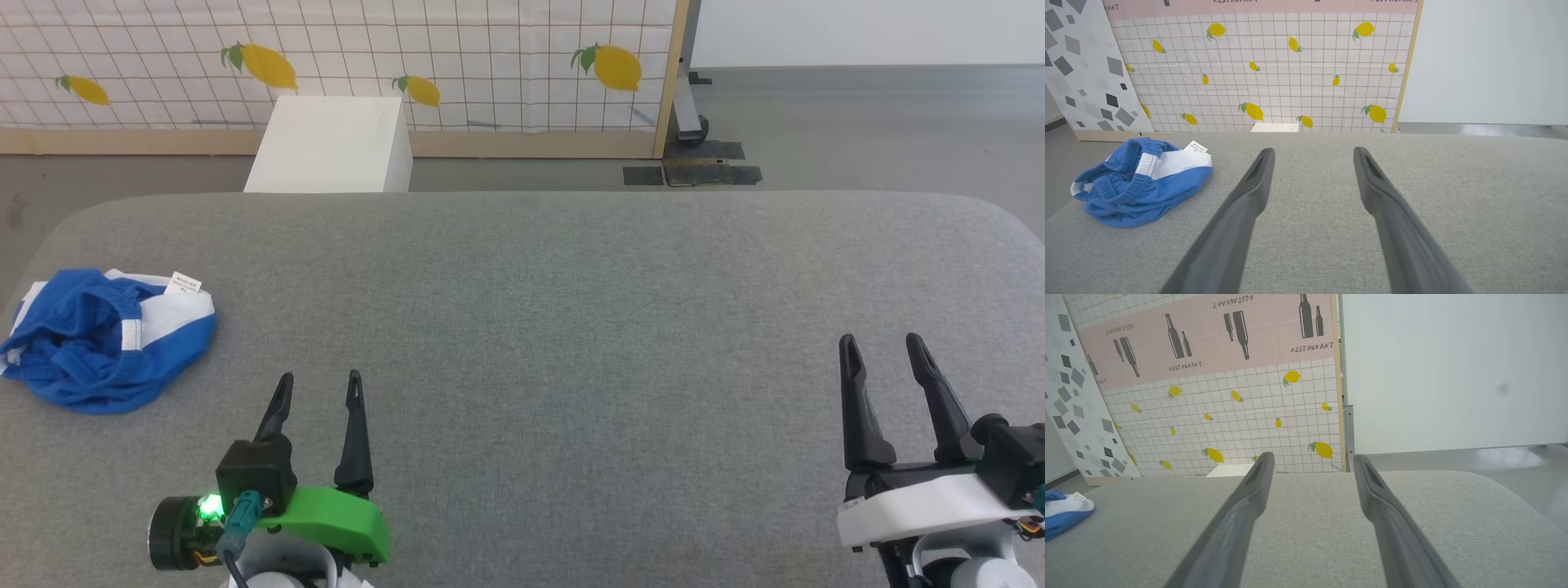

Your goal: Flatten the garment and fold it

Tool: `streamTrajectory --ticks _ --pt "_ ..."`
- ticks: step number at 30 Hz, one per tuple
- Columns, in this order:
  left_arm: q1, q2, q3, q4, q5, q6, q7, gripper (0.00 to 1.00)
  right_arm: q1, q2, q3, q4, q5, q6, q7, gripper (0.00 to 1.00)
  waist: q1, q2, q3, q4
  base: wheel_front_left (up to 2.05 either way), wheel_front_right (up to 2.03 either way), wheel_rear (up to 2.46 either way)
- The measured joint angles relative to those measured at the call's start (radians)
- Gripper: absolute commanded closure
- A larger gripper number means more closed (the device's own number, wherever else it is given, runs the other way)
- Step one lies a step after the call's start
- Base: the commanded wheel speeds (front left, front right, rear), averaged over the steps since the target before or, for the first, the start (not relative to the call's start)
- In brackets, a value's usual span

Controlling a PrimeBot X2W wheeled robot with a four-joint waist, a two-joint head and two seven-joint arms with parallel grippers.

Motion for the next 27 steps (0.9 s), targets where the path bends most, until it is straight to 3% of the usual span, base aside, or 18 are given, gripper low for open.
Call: streamTrajectory --ticks 27 --pt "-0.005 0.0 -0.021 0.021 -0.007 0.016 -0.055 0.0 0.01 0.0 -0.016 -0.003 -0.01 0.0 -0.055 0.0 -0.0001 0.0 0.0 0.004 0.0 0.0 0.0"
